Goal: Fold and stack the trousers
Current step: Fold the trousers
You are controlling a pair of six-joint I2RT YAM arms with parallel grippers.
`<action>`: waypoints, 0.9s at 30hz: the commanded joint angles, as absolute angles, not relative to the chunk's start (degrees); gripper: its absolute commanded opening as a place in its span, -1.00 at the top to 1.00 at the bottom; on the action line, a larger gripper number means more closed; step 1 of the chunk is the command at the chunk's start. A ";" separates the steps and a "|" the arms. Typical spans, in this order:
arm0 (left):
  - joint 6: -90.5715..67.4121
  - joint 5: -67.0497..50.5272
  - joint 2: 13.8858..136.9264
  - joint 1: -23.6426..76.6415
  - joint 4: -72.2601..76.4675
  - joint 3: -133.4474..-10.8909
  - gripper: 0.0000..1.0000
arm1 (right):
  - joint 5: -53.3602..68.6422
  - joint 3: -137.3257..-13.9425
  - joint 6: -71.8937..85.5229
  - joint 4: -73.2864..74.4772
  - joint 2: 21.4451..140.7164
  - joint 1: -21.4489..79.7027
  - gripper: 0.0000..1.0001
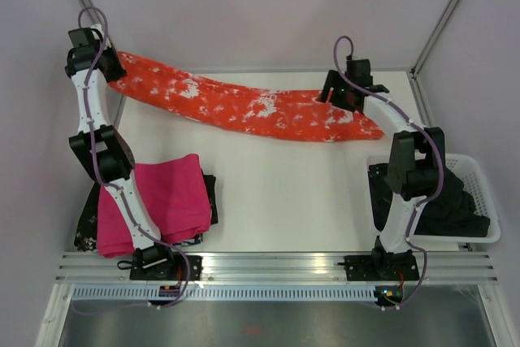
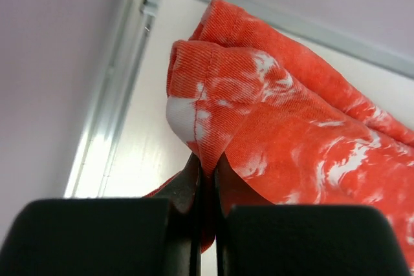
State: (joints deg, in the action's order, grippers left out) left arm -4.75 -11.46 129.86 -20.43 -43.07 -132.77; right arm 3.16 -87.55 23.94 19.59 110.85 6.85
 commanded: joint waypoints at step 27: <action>-16.61 0.53 125.24 -6.95 -49.48 -133.06 0.95 | 20.83 -127.54 47.31 -12.84 149.52 34.28 0.85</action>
State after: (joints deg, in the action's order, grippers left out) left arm -13.41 1.85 127.26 -10.70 -49.47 -131.22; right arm 20.97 -126.56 48.40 -11.35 152.83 34.50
